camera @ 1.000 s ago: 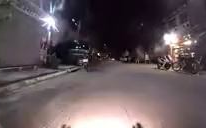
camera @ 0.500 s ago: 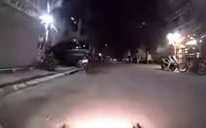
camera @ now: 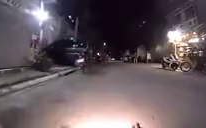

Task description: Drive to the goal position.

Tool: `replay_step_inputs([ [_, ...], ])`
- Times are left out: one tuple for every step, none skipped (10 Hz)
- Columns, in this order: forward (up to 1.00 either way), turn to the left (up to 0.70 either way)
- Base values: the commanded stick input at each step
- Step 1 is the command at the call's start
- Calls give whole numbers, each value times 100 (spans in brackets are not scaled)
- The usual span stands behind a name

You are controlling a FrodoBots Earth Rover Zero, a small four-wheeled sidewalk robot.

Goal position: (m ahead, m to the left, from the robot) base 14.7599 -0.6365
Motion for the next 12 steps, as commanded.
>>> replay_step_inputs([
  [85, -30],
  [85, -30],
  [85, -16],
  [85, 0],
  [85, 0],
  [85, 0],
  [85, 0],
  [85, 0],
  [85, 0],
  [85, 0],
  [85, 0],
  [85, 0],
])
